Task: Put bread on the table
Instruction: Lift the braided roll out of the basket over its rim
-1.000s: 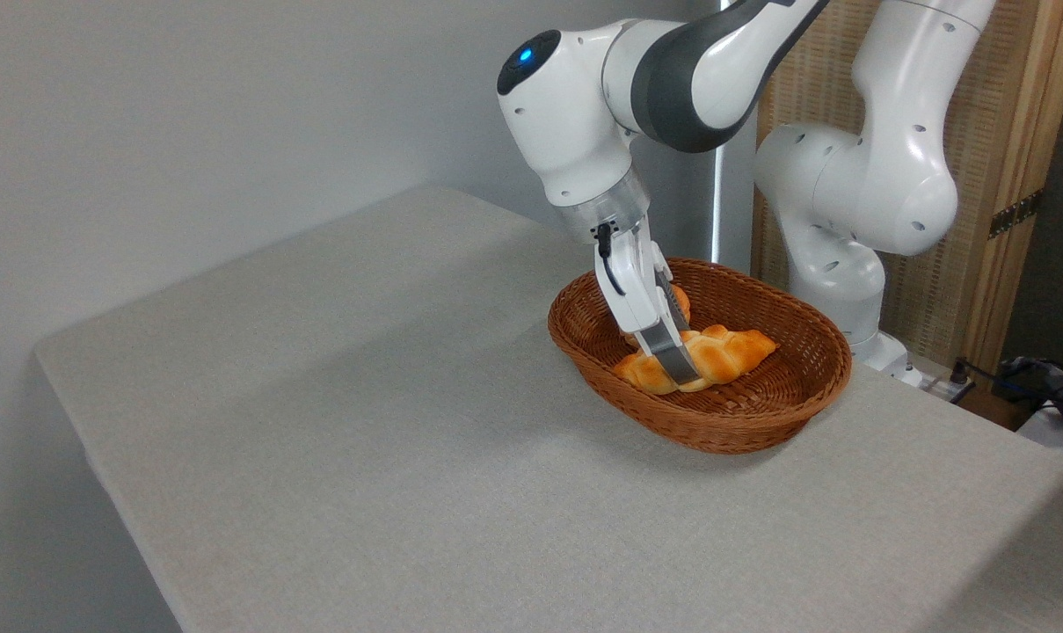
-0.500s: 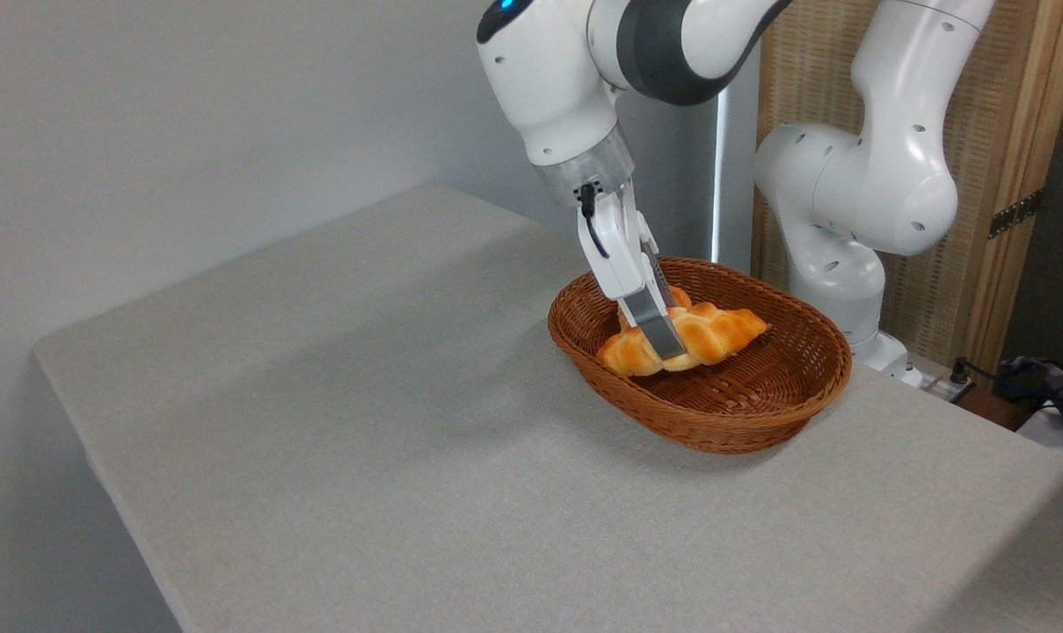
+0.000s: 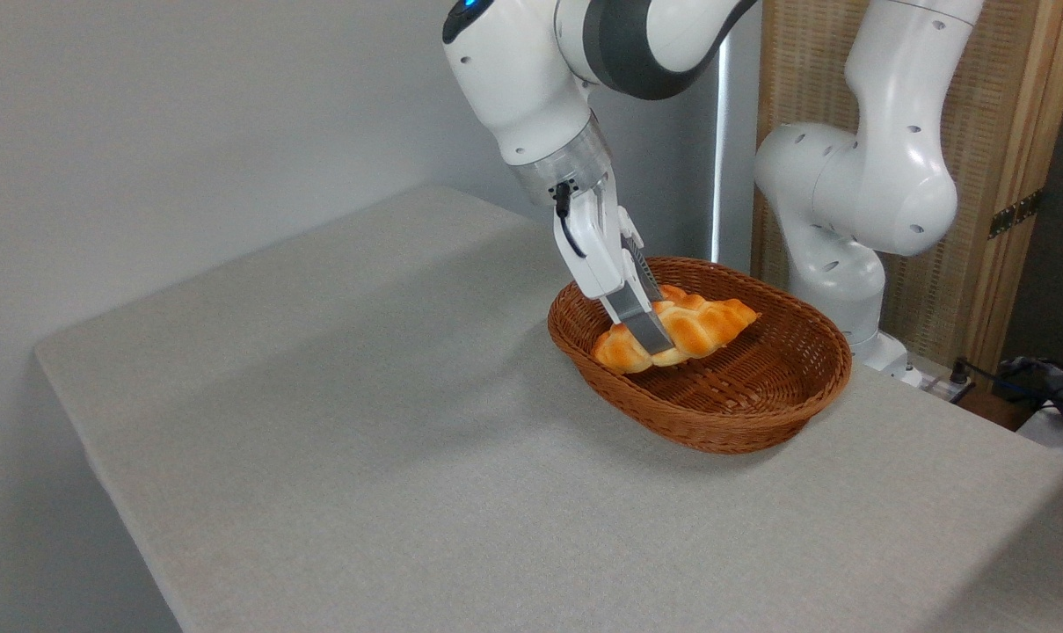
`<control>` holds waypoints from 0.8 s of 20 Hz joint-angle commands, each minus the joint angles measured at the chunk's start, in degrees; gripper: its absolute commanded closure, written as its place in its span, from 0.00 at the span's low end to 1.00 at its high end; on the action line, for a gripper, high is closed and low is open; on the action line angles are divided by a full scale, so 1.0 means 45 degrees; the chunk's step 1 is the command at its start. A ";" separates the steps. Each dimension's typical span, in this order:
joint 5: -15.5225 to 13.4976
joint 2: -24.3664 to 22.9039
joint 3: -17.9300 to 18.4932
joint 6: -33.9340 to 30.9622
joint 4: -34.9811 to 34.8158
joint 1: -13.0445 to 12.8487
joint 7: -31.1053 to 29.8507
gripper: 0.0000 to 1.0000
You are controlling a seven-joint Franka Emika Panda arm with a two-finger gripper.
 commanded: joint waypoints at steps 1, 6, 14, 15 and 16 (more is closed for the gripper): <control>0.0127 0.0696 0.0135 -0.0381 0.0382 -0.0584 0.0138 0.55; 0.0848 0.1029 0.0134 -0.1043 0.0460 -0.1111 0.0780 0.57; 0.0792 0.0952 0.0037 -0.1765 0.1180 -0.1309 0.2010 0.56; 0.0791 0.0953 0.0056 -0.1942 0.1414 -0.1309 0.2341 0.56; 0.0791 0.0953 0.0056 -0.1983 0.1591 -0.1309 0.2654 0.55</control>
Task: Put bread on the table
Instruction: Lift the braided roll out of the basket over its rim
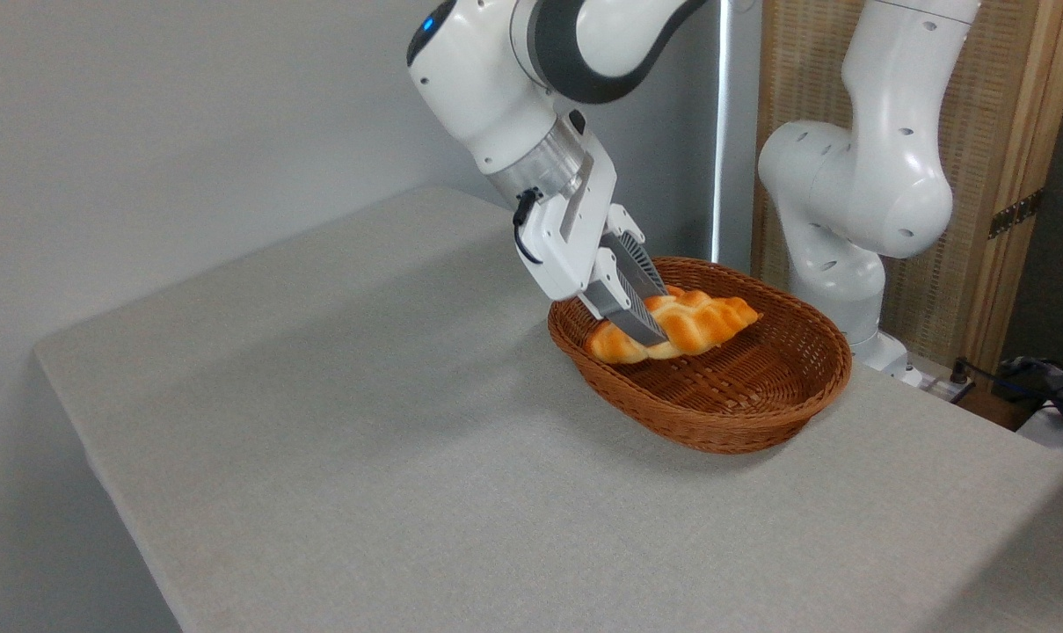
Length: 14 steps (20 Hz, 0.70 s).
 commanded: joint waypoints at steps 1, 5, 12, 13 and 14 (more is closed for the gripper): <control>0.0086 0.0040 0.0133 -0.0804 0.1029 -0.0096 0.1232 0.55; 0.0009 0.0079 0.0231 -0.0785 0.1654 -0.0077 0.1878 0.55; -0.2157 0.0565 0.1715 0.0403 0.2962 -0.0058 0.0420 0.54; -0.2489 0.0799 0.1716 0.0890 0.3080 -0.0057 -0.0262 0.54; -0.2840 0.1072 0.1716 0.1475 0.3158 -0.0057 -0.1004 0.54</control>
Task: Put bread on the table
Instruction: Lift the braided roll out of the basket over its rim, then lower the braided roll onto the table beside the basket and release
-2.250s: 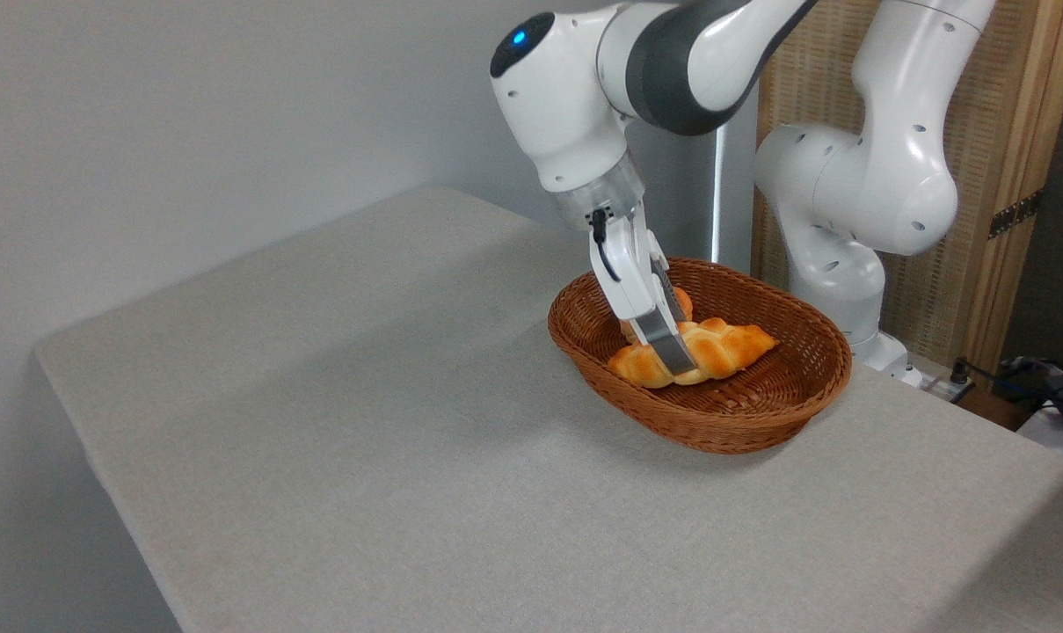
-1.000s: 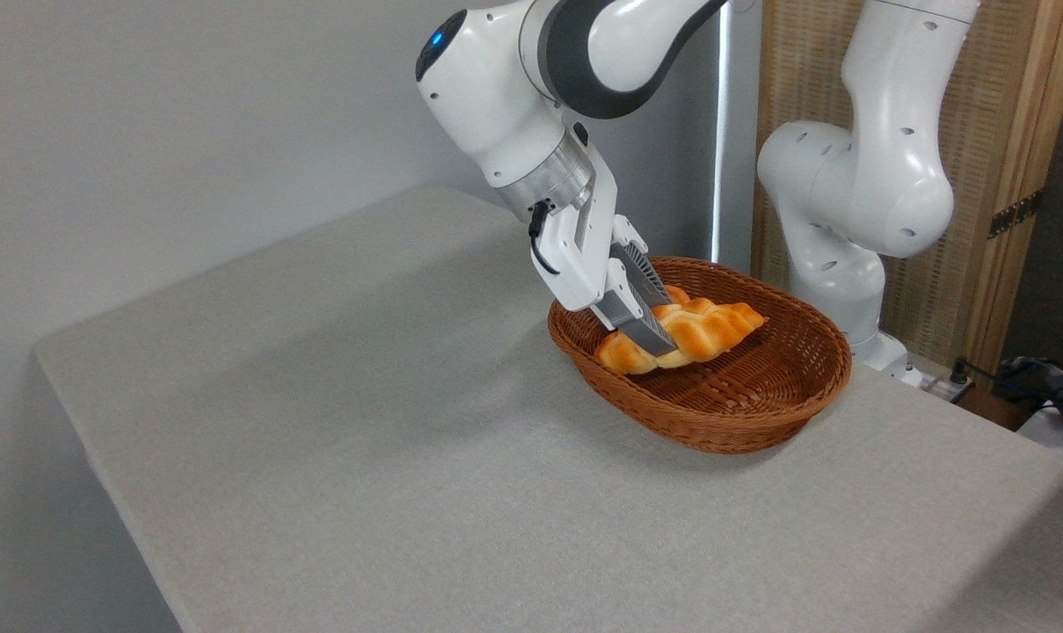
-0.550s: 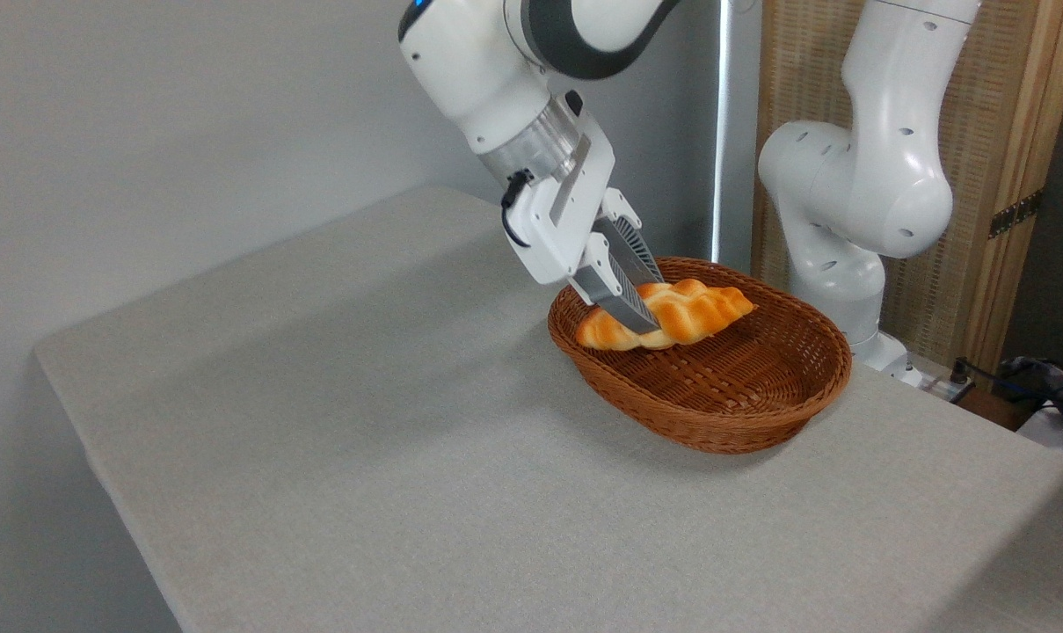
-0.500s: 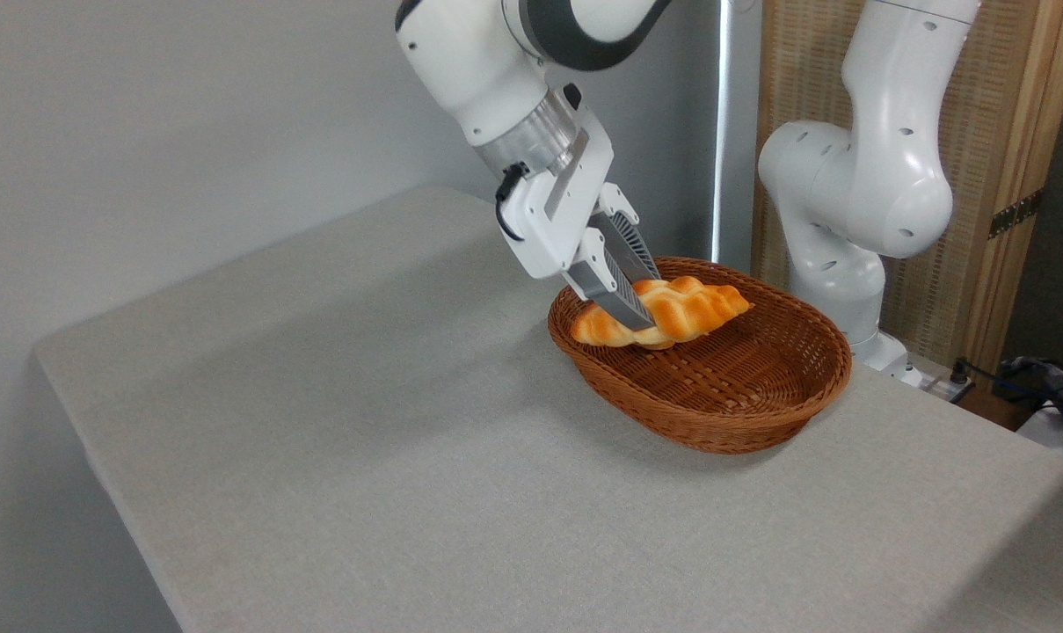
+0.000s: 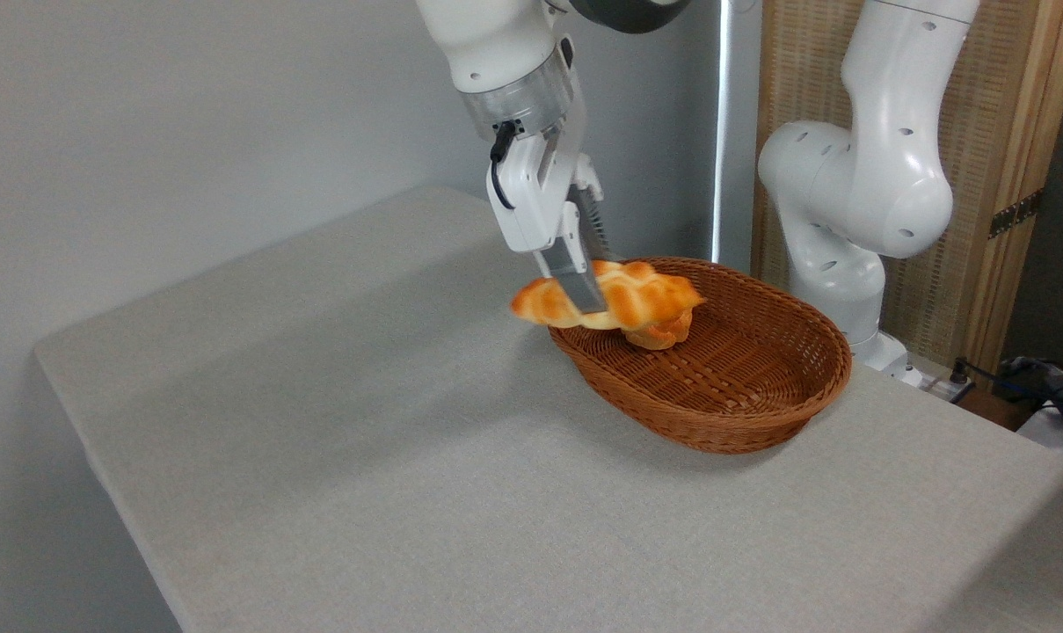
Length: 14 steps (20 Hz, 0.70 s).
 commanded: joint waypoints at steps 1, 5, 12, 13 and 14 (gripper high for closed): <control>-0.1314 0.1219 0.0096 0.1694 0.0699 -0.0096 -0.2484 0.54; -0.2408 0.2371 0.0077 0.3960 0.1129 -0.0096 -0.4674 0.53; -0.2743 0.4345 -0.0060 0.6404 0.1579 -0.0096 -0.7020 0.34; -0.2743 0.4521 -0.0060 0.6542 0.1579 -0.0096 -0.7197 0.30; -0.2666 0.4677 -0.0099 0.6602 0.1598 -0.0096 -0.7256 0.23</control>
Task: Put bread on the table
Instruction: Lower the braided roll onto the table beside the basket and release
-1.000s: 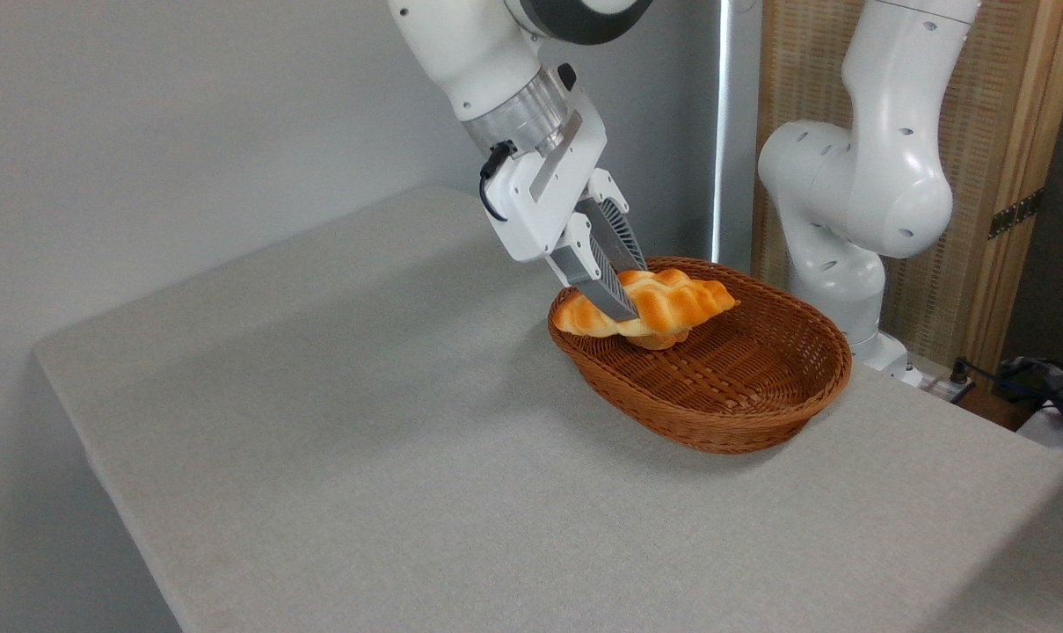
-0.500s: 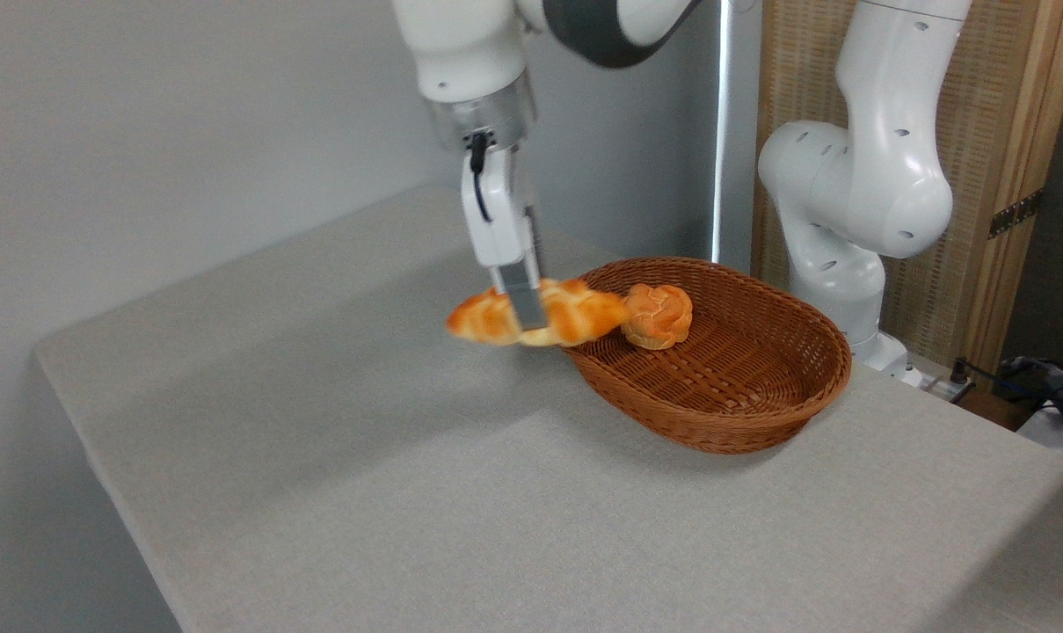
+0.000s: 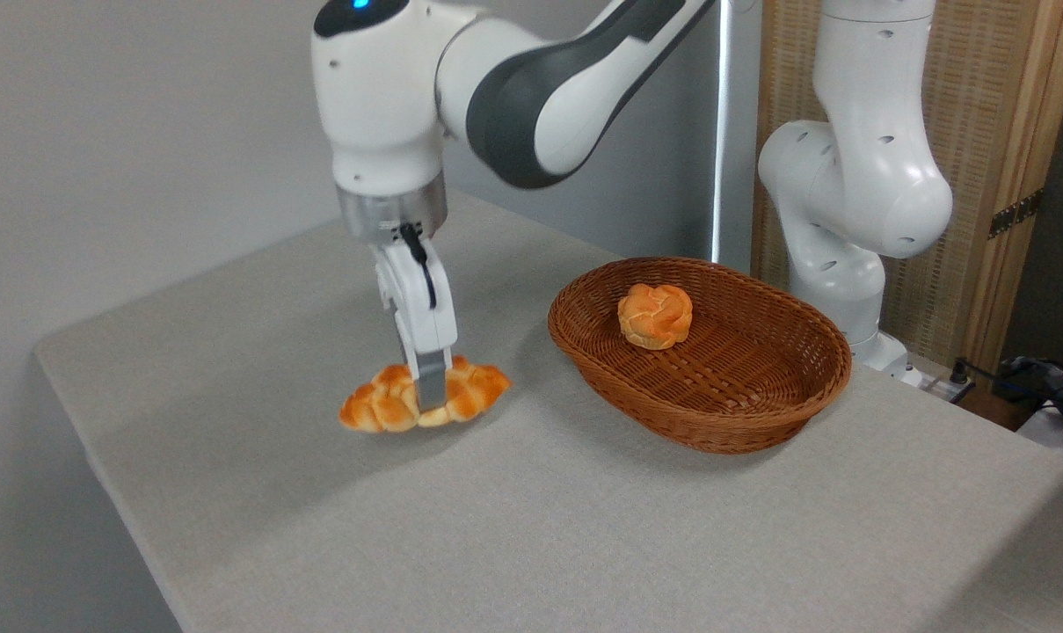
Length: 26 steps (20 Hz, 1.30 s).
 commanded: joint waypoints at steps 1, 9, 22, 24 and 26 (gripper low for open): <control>-0.0215 0.0652 -0.0063 0.0493 0.0303 -0.0041 -0.0547 0.15; -0.0390 0.0927 -0.0102 0.1374 0.0420 0.0057 -0.1718 0.00; -0.0762 0.0888 -0.0102 0.1180 0.0810 0.0076 -0.2051 0.00; -0.0762 0.0868 -0.0102 0.0926 0.1044 0.0154 -0.2071 0.00; -0.0742 0.0829 0.0034 -0.0201 0.1725 0.0193 -0.2071 0.00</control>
